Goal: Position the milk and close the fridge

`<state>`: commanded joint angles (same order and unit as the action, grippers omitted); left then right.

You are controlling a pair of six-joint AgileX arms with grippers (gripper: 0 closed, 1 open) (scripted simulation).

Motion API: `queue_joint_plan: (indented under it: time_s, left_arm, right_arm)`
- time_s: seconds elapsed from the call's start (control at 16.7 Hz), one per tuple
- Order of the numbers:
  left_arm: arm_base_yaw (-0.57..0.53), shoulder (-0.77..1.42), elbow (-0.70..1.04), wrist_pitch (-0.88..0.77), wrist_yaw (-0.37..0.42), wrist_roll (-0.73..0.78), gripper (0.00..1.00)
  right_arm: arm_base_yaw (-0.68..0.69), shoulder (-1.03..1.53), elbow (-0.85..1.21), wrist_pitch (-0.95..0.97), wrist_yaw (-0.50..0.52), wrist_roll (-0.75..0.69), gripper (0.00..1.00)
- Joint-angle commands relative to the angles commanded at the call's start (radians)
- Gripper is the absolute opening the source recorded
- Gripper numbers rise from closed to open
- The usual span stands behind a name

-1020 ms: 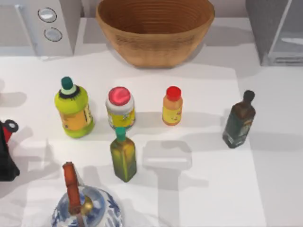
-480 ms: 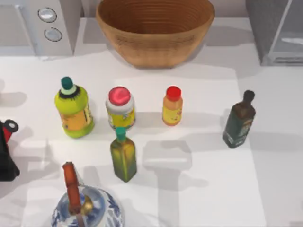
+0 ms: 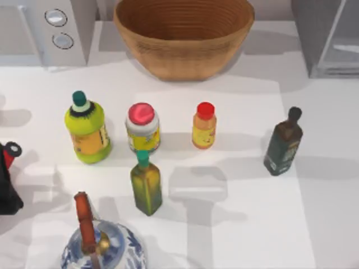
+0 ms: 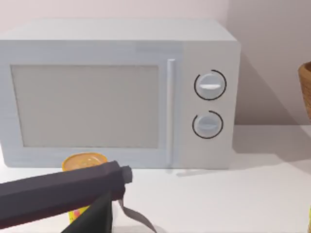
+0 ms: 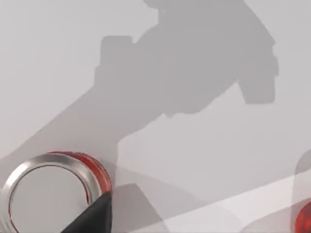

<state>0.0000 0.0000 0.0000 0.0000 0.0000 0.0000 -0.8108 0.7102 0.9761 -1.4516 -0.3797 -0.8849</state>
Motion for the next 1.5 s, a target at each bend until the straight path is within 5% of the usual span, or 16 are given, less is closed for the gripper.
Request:
queue_joint_plan:
  time_s: [0.48, 0.78, 1.02, 1.5]
  left_arm:
    - [0.0, 0.0, 0.0, 0.0, 0.0, 0.0, 1.0]
    - [0.0, 0.0, 0.0, 0.0, 0.0, 0.0, 1.0]
    - [0.0, 0.0, 0.0, 0.0, 0.0, 0.0, 1.0]
    - [0.0, 0.0, 0.0, 0.0, 0.0, 0.0, 1.0]
  right_arm:
    - [-0.656, 0.793, 0.197, -0.064, -0.352, -0.749, 1.0]
    - [-0.925, 1.058, 0.316, -0.058, -0.508, -1.074, 1.0]
    - [-0.999, 1.115, 0.365, -0.04, -0.563, -1.176, 1.0]
    - [-0.964, 1.116, 0.366, -0.007, -0.557, -1.141, 1.0]
